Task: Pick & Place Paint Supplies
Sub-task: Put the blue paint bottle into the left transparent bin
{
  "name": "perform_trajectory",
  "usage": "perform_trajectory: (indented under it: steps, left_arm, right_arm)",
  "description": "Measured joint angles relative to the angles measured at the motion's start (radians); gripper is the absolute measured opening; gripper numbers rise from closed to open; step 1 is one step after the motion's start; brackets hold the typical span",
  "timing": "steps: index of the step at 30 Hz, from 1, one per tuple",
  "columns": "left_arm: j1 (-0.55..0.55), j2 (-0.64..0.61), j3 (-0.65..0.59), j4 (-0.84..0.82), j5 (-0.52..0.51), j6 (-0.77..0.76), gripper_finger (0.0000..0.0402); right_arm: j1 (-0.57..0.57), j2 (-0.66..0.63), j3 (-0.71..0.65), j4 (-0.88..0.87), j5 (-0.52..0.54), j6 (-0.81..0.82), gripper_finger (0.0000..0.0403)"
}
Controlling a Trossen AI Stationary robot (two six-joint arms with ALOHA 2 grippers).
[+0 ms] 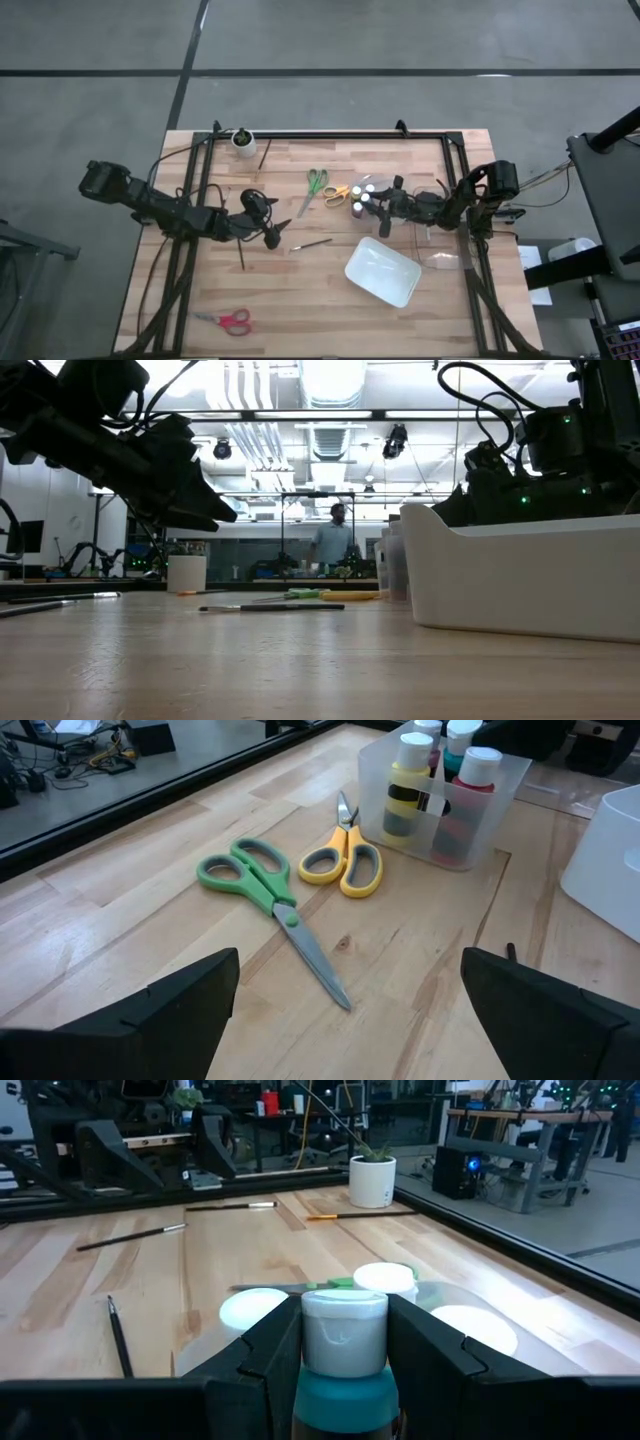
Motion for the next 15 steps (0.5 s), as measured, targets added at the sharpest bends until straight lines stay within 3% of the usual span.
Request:
perform_trajectory:
  steps: [15]
  left_arm:
    - [0.000, 0.000, 0.000, 0.000, 0.000, 0.000, 0.0388]
  right_arm:
    - [0.000, 0.000, 0.000, 0.000, 0.017, -0.012, 0.0132]
